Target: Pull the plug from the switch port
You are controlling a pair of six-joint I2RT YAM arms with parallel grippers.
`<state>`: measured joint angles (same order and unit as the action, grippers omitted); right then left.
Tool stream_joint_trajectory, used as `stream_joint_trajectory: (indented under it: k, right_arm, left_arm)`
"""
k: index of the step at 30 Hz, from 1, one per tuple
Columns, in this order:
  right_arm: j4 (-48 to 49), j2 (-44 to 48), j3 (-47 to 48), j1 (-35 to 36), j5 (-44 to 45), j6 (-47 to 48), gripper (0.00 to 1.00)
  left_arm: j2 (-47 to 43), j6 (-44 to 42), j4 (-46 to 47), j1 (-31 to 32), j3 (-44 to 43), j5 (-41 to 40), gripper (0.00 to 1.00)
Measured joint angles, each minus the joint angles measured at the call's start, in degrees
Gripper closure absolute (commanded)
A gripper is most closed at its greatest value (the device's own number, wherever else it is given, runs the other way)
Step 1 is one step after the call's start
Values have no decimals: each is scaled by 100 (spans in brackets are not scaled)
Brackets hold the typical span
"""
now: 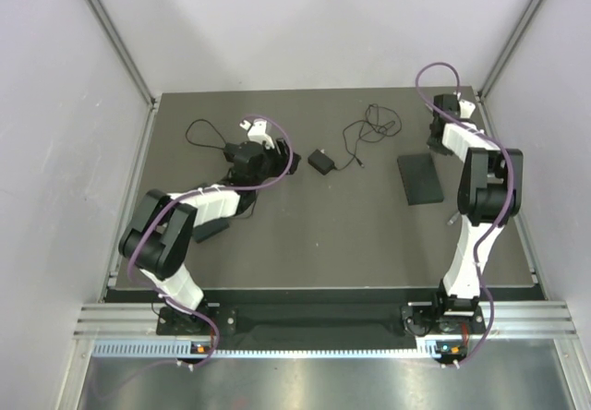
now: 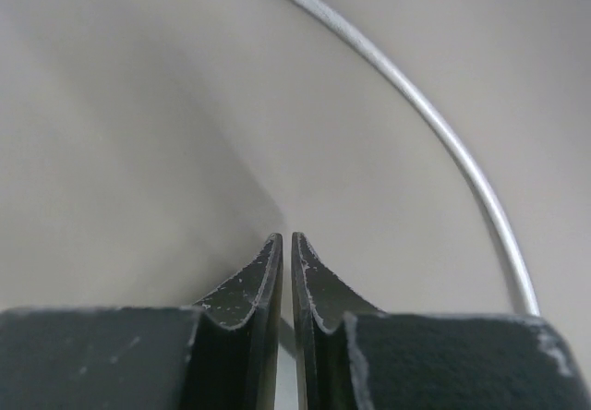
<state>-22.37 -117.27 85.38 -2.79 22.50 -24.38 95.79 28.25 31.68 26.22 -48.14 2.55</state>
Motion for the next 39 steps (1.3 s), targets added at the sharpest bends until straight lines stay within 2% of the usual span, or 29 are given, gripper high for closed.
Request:
stream_joint_trajectory:
  k: [5, 9, 25, 34, 39]
  right_arm:
    - [-31, -409, 542, -9, -354, 232, 92]
    - [26, -442, 566, 17, -874, 299, 93]
    - [177, -33, -216, 337, -2688, 442, 94]
    - [37, 1552, -1899, 1322, -2879, 476, 93]
    - [9, 3206, -2774, 1185, -1547, -101, 91]
  left_arm:
    - [127, 33, -2, 0, -76, 133, 40]
    - [175, 37, -2, 0, -105, 203, 40]
    - [280, 37, -7, 0, -267, 415, 41]
    - [490, -94, -50, 122, -599, 949, 41]
    - [918, -223, -61, 658, -1305, 1318, 42]
